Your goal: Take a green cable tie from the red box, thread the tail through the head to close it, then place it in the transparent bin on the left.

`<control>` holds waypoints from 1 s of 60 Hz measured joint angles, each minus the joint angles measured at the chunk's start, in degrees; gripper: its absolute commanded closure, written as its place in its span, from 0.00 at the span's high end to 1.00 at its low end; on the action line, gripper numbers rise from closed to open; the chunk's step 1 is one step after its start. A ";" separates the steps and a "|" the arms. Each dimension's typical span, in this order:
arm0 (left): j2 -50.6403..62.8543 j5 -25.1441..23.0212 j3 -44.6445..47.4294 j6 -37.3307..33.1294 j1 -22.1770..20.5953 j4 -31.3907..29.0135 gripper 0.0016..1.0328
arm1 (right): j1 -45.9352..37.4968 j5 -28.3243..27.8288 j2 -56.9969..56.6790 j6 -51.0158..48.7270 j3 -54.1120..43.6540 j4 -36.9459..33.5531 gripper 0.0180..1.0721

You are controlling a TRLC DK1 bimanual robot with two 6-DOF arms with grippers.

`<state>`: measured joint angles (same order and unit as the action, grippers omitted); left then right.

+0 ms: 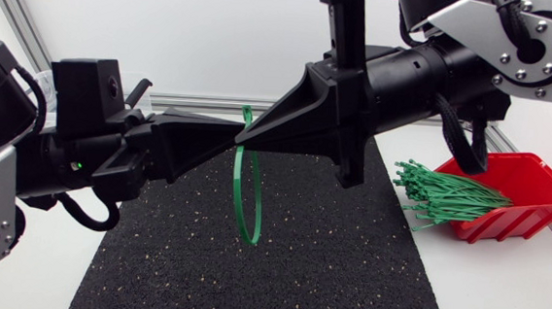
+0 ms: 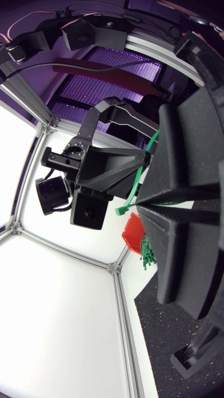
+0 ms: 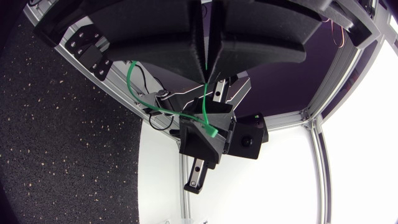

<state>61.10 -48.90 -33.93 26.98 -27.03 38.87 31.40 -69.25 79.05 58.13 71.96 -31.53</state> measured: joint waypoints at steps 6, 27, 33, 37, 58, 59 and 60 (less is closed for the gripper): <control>0.04 -0.02 0.11 0.00 -0.11 0.00 0.03 | 0.07 -0.04 -0.39 -0.02 0.00 0.00 0.05; 0.57 -0.28 0.13 0.00 0.35 0.02 0.03 | 0.04 0.04 -0.52 -0.02 0.00 0.04 0.05; 0.90 -0.28 0.13 -0.02 0.35 0.02 0.03 | 0.04 0.04 -0.52 -0.02 0.00 0.04 0.05; 1.22 -0.28 0.13 -0.02 0.35 0.02 0.03 | 0.04 0.04 -0.52 -0.02 0.00 0.04 0.05; 1.95 -0.28 0.13 -0.02 0.39 0.02 0.03 | 0.04 0.07 -0.52 -0.02 -0.09 0.24 0.05; 1.95 -0.28 0.13 -0.02 0.39 0.02 0.03 | 0.04 0.07 -0.52 -0.02 -0.09 0.24 0.05; 1.95 -0.28 0.13 -0.02 0.39 0.02 0.03 | 0.04 0.07 -0.52 -0.02 -0.09 0.24 0.05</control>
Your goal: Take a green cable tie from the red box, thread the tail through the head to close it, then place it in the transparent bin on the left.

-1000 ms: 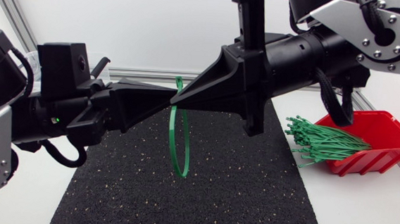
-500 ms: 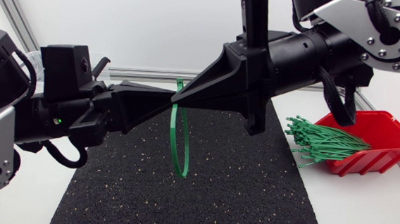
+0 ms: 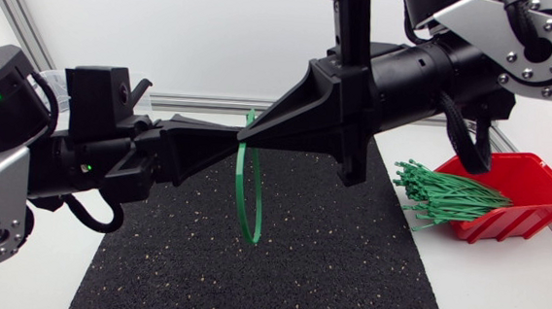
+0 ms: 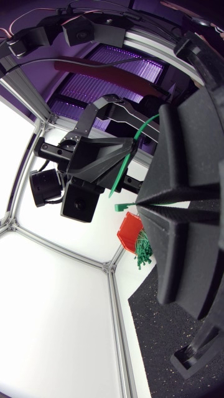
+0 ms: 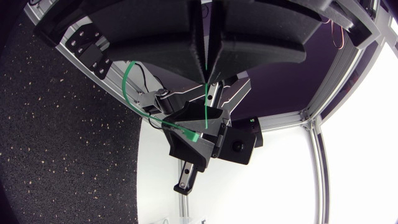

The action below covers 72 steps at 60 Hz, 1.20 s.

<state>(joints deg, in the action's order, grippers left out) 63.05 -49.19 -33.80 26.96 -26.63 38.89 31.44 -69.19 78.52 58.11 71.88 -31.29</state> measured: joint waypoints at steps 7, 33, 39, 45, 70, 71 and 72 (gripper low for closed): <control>0.00 -0.02 -0.09 0.00 0.57 0.00 0.03 | 0.02 0.02 0.00 0.00 0.00 0.00 0.05; 0.00 -0.02 -0.42 0.00 1.07 0.00 0.03 | 1.16 0.02 0.61 0.00 -0.55 0.24 0.05; -0.02 -0.22 -0.42 0.02 1.07 0.00 0.03 | 1.14 0.02 0.68 0.00 -0.55 0.26 0.05; -0.22 -0.22 -0.42 0.02 1.07 0.00 0.03 | 1.16 0.02 0.68 0.00 -0.55 0.28 0.05; -0.90 -0.42 -0.42 0.02 0.94 0.00 0.03 | 1.16 0.02 0.66 0.00 -0.55 1.07 0.05; -0.90 -0.42 -0.42 0.02 0.94 0.00 0.03 | 1.16 0.02 0.66 0.00 -0.55 1.07 0.05; -0.90 -0.42 -0.42 0.02 0.92 0.00 0.03 | 1.16 0.02 0.66 0.00 -0.55 1.07 0.05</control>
